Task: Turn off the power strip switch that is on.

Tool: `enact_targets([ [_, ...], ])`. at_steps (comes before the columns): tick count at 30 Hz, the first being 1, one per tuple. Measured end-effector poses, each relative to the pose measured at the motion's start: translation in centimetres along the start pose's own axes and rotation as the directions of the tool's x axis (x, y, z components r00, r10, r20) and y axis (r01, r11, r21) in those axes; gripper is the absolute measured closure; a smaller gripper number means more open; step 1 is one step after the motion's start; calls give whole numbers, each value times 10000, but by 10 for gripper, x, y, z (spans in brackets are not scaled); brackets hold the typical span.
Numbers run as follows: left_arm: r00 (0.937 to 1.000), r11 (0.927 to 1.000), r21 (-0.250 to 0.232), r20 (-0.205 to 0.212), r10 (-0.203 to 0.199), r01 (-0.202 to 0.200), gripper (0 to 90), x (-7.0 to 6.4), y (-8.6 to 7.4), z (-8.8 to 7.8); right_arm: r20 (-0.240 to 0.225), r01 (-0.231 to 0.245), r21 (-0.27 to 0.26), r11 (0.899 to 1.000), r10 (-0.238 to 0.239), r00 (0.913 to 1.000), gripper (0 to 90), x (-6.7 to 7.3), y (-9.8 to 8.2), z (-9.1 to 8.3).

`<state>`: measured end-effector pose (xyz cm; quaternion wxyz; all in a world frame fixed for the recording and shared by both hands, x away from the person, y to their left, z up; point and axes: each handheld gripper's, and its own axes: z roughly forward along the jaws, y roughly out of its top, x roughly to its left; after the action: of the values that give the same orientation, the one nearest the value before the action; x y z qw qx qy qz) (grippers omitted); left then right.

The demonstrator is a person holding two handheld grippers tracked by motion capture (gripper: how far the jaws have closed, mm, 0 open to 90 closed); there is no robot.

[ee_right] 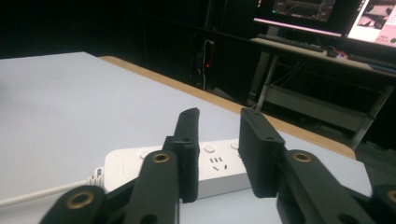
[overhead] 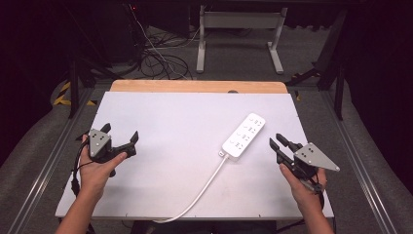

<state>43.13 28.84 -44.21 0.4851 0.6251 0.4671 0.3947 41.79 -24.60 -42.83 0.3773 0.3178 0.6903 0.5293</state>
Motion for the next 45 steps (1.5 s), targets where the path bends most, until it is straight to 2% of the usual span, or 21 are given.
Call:
enact_targets([
  [4, 10000, 10000, 20, -3, 15, -15, 36, 0, 0, 0, -84, -69, 269, 9996, 71, 9999, 769, 1, 2, 0],
  [6, 10000, 10000, 29, -9, 19, -19, 36, 0, 0, 0, -202, -158, 501, 9986, 168, 9997, 831, 1, 4, -1],
  [9, 10000, 10000, 34, -7, 30, -30, 36, 0, 0, 0, -224, -130, 578, 9982, 143, 9996, 856, 1, 6, -2],
  [11, 10000, 10000, 42, -7, 36, -36, 36, 0, -1, 0, -275, -150, 935, 9955, 176, 9995, 899, 1, 9, -2],
  [13, 10000, 10000, 53, -2, 42, -42, 36, 0, -1, 1, -315, -185, 1075, 9940, 220, 9993, 900, 1, 11, -2],
  [14, 10000, 10000, 56, 4, 21, -21, 35, 0, -1, 1, -477, -519, 1229, 9911, 582, 9972, 900, -1, 14, -2],
  [15, 10000, 10000, 55, 5, 22, -22, 35, 0, -1, 1, -477, -519, 1229, 9911, 582, 9972, 900, -1, 14, -2],
  [18, 10000, 9999, 105, 37, 37, -38, 36, 0, -2, 1, -712, -996, 1365, 9856, 1100, 9914, 900, -4, 20, 2],
  [19, 10000, 9999, 105, 37, 37, -38, 36, 0, -2, 1, -774, -1004, 1450, 9843, 1124, 9906, 900, -4, 22, 4],
  [25, 10000, 9999, 113, 57, 47, -47, 36, 0, -2, 1, -769, -774, 1774, 9811, 922, 9928, 900, -1, 31, 14],
  [28, 10000, 9999, 132, 22, 94, -94, 36, 0, -2, 1, -815, -663, 2180, 9737, 859, 9930, 900, 3, 36, 25],
  [31, 9999, 9998, 142, 19, 114, -114, 36, 0, -3, 1, -881, -640, 2352, 9698, 868, 9923, 900, 5, 38, 31],
  [32, 9999, 9998, 142, 19, 114, -114, 36, 0, -3, 1, -937, -652, 2548, 9648, 917, 9914, 900, 8, 39, 36],
  [42, 9999, 9998, 156, 36, 142, -142, 38, 0, -3, 1, -1165, -421, 3077, 9506, 816, 9898, 900, 14, 42, 58],
  [45, 9999, 9997, 179, 66, 146, -147, 39, 0, -3, 1, -1208, -242, 3196, 9473, 661, 9905, 900, 18, 42, 65],
])
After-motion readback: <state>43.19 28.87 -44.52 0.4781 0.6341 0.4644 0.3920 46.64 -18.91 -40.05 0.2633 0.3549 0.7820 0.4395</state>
